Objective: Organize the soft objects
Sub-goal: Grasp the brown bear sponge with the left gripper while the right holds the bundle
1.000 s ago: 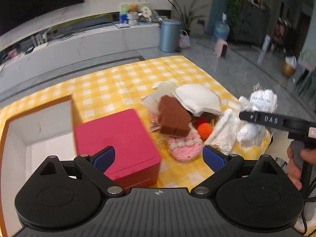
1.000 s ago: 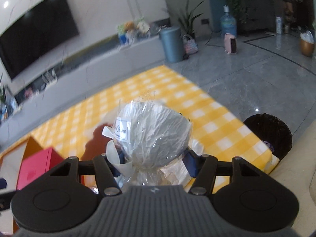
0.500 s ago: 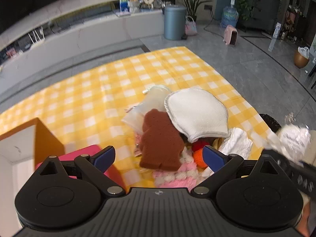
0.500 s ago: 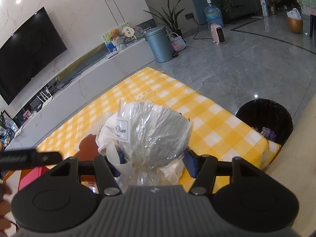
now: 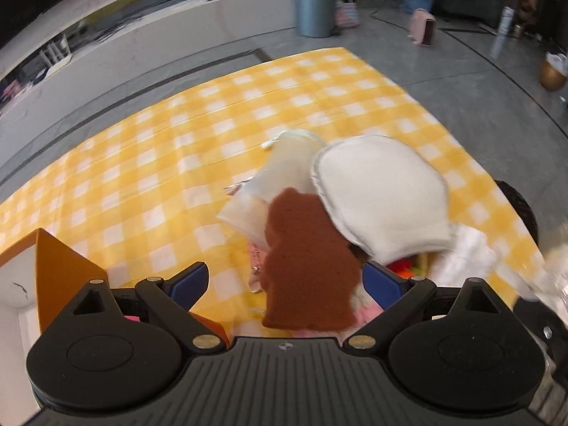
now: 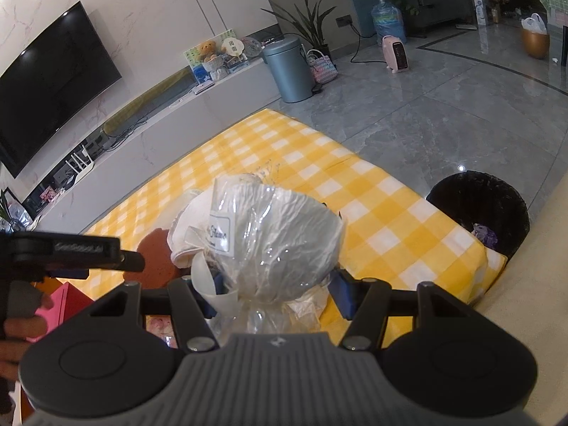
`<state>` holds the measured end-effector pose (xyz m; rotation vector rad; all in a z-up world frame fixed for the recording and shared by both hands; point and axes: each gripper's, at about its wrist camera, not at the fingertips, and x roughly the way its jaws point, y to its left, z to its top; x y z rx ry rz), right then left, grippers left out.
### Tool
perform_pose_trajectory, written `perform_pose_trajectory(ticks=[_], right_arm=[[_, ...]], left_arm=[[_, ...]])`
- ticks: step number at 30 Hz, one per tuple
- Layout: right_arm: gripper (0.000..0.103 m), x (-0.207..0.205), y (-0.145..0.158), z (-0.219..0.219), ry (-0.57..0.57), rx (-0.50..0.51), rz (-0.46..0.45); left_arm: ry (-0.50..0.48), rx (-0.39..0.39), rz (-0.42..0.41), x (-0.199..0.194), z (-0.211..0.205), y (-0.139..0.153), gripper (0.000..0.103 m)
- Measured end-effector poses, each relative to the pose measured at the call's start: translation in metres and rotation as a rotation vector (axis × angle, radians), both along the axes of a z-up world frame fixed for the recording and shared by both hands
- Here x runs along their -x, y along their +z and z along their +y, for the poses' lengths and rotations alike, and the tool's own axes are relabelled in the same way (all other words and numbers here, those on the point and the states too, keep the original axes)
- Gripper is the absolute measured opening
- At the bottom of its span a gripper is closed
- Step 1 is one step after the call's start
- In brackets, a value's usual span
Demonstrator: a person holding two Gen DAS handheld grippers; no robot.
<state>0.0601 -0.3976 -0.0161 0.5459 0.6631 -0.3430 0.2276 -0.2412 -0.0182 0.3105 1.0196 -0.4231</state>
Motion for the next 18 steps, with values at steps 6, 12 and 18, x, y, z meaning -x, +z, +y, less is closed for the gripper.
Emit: perform_pose_trajectory(ticks=[6,12,18], right_arm=[[0.060,-0.002,-0.004,-0.004,-0.007,-0.004,0.015],[0.060,-0.002,-0.005,-0.005,-0.015,-0.001,0.022],[0.060,-0.004,-0.005,-0.002,-0.023,0.021,0.040]], left_arm=[[0.001,-0.016,0.091,-0.016,-0.007,-0.023,0.103],[-0.048,-0.087,0.096,-0.016,-0.023,-0.037,0.103],[-0.104,-0.159,0.112,-0.014,-0.034,-0.053,0.091]])
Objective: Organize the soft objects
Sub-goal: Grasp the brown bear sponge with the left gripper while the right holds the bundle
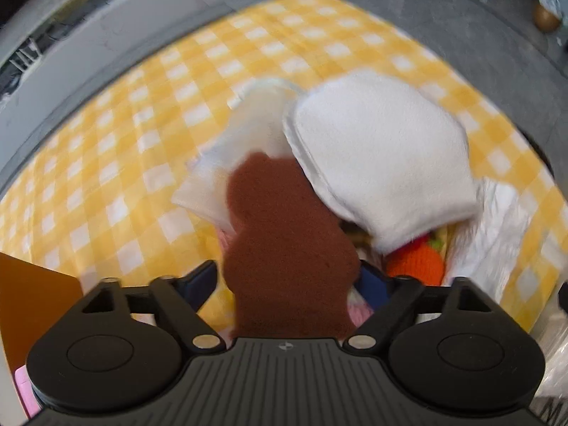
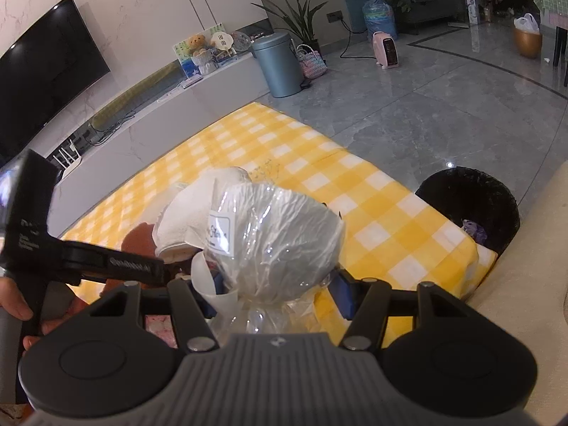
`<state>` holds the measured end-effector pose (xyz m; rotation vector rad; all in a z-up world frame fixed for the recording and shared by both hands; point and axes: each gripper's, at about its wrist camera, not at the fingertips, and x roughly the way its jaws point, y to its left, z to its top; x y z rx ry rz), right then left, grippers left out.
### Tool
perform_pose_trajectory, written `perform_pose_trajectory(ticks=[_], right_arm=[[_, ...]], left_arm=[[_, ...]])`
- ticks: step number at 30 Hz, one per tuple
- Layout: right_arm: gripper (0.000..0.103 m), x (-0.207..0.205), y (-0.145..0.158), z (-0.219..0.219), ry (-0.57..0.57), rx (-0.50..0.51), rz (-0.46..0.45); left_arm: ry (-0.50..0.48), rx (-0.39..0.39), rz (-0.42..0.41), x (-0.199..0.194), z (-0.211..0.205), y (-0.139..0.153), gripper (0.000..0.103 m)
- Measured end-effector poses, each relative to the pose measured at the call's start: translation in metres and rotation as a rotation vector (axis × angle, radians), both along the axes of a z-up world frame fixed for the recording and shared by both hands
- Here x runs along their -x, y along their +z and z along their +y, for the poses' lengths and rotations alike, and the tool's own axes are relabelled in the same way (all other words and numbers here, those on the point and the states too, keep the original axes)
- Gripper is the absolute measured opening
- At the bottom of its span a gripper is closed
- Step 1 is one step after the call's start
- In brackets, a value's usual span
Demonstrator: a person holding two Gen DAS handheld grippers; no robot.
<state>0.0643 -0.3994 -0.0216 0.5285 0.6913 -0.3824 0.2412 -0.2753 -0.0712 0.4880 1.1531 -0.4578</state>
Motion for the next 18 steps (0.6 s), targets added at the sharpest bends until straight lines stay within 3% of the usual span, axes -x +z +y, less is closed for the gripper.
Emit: perform_pose_trajectory(ticks=[3,11,18], right_arm=[[0.060,0.000,0.001,0.000,-0.001,0.004,-0.002],[0.060,-0.001,0.001,0.001,0.007,0.008,-0.001],[0.060,0.001,0.001,-0.001,0.024,-0.010,-0.019]], left_arm=[[0.000,0.006,-0.019,0.003,0.002,0.003,0.086],[-0.046,-0.040,-0.134,0.024,0.010,0.029,0.086],[-0.029,0.077,-0.113,0.035,0.044,0.059,0.086]])
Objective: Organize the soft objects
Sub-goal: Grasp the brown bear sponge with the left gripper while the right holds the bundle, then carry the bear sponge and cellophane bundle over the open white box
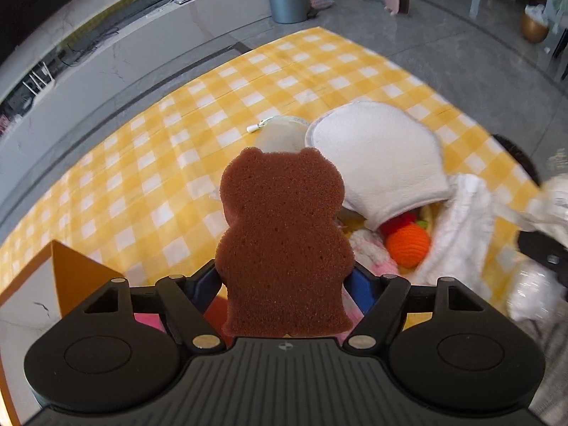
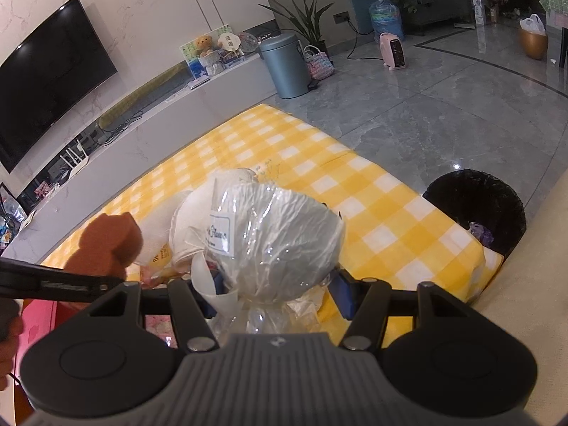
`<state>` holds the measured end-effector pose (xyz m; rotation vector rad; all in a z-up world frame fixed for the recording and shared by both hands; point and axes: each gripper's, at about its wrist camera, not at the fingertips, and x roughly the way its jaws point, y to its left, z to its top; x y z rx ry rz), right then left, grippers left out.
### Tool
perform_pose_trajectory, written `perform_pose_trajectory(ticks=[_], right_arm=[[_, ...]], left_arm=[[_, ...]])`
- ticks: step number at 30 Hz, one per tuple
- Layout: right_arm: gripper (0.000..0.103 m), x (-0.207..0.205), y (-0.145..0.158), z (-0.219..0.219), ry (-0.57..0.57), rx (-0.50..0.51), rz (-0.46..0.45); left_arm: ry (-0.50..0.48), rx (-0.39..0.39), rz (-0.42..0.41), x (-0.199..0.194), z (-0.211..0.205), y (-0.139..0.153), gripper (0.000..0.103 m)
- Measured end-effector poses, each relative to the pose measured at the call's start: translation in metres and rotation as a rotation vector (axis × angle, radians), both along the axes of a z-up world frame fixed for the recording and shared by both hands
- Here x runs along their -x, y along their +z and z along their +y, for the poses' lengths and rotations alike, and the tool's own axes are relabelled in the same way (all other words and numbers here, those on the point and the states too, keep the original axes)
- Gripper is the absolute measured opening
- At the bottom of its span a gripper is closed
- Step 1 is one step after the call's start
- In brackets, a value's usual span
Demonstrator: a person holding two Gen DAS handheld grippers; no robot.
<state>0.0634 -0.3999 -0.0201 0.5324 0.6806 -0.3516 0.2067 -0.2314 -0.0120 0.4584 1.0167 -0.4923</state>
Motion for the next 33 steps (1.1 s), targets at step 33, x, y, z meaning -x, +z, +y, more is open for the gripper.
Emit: perform_pose_trajectory(ticks=[33], right_arm=[[0.060,-0.004,0.028,0.032,0.174,-0.055,-0.136]], left_arm=[[0.069,0.365,-0.111,0.058,0.119,0.088,0.086]])
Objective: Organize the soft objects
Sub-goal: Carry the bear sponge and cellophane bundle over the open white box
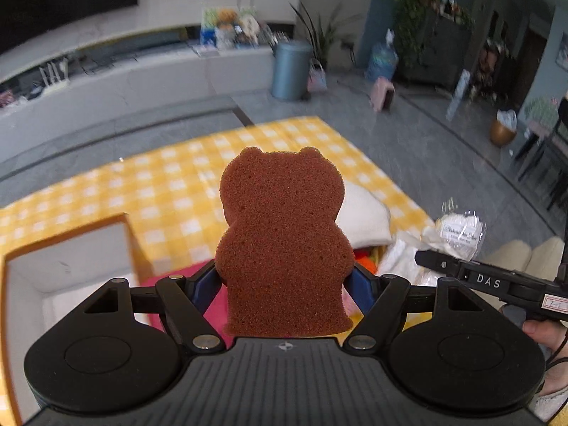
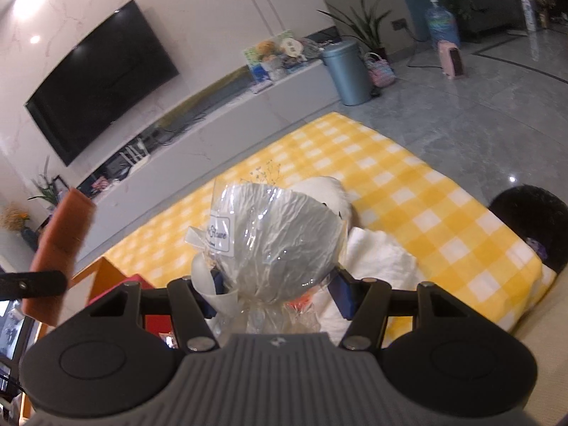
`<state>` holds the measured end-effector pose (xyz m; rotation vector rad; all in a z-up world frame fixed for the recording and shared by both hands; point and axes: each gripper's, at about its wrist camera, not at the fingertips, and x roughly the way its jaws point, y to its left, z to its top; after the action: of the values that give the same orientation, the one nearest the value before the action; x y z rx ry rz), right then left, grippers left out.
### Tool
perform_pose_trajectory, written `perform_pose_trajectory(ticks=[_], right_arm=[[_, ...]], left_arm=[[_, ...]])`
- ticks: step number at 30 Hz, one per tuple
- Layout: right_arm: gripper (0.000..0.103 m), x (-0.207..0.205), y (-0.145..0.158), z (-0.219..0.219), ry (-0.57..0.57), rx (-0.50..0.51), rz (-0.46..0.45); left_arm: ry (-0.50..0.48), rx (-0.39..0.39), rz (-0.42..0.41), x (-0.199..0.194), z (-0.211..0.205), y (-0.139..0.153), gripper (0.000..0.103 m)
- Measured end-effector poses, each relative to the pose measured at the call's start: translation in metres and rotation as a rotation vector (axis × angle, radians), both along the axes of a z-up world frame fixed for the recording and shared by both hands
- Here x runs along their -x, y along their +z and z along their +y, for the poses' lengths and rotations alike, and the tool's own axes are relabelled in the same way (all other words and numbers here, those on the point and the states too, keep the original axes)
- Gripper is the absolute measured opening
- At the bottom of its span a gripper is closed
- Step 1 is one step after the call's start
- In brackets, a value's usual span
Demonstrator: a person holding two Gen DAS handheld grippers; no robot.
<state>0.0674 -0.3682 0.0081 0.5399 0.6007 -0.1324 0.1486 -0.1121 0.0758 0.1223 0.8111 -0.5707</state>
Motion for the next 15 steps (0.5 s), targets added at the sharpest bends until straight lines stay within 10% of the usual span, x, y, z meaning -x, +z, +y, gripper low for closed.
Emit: perform_pose_trajectory(ticks=[15], right_arm=[[0.060,0.011,0.070,0.088,0.193,0.030,-0.146]], left_arm=[[0.501,0.146,-0.202,0.072,0.174,0.005,0.086]])
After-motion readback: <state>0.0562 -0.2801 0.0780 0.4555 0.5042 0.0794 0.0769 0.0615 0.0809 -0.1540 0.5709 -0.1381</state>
